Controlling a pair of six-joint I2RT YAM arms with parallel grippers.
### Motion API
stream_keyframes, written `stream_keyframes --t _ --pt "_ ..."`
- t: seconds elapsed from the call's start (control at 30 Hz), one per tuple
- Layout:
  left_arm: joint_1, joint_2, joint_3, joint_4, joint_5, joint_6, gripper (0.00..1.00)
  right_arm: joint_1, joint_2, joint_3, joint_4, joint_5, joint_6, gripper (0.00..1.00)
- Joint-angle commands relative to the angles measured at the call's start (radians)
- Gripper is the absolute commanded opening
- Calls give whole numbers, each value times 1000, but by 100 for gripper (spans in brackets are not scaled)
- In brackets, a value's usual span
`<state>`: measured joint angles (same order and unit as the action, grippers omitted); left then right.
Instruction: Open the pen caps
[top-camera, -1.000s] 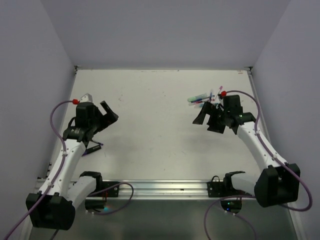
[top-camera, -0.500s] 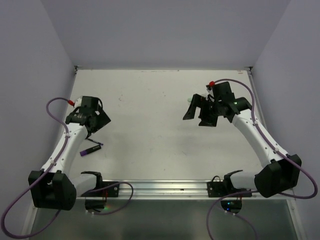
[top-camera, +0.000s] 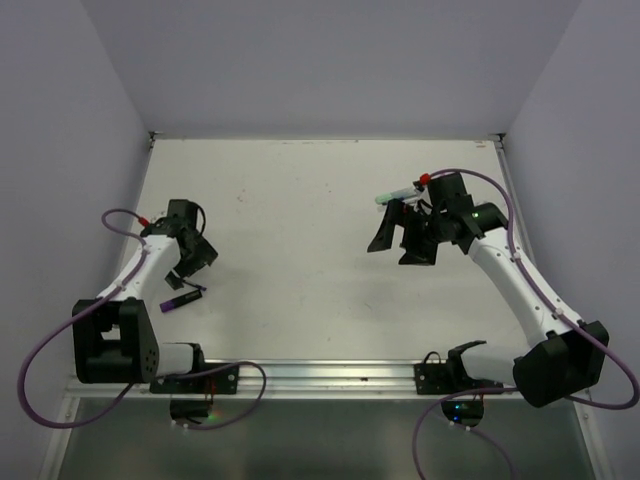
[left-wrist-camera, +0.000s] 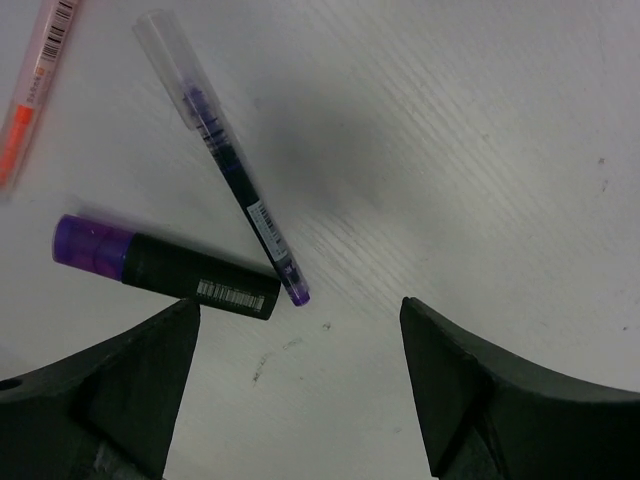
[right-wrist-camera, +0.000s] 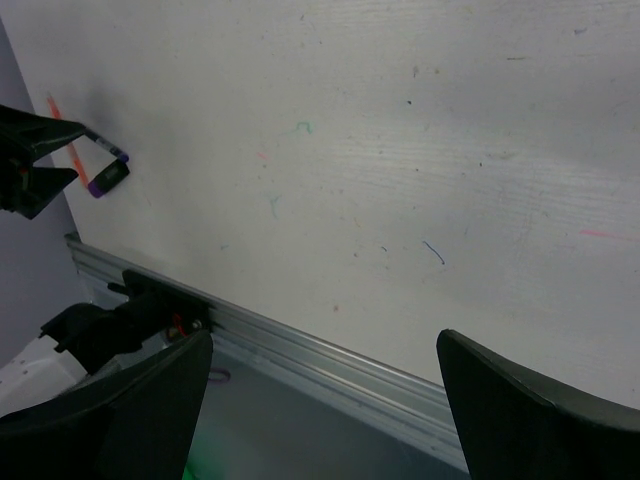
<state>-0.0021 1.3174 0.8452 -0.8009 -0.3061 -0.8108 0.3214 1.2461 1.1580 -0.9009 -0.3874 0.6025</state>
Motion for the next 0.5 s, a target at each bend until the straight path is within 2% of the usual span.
stream_keyframes --t 0.0,0.07,0.33,0.47 --pt "54 2 -3 72 -4 -11 84 1 -17 3 -20 -36 -32 99" --pt "62 9 -5 81 -5 -11 80 1 -16 2 -26 -33 -40 99" --pt "74 72 -9 98 18 -24 75 1 12 3 -23 -61 -58 99" --pt "74 56 -31 89 19 -41 75 1 21 12 -30 -65 -72 99"
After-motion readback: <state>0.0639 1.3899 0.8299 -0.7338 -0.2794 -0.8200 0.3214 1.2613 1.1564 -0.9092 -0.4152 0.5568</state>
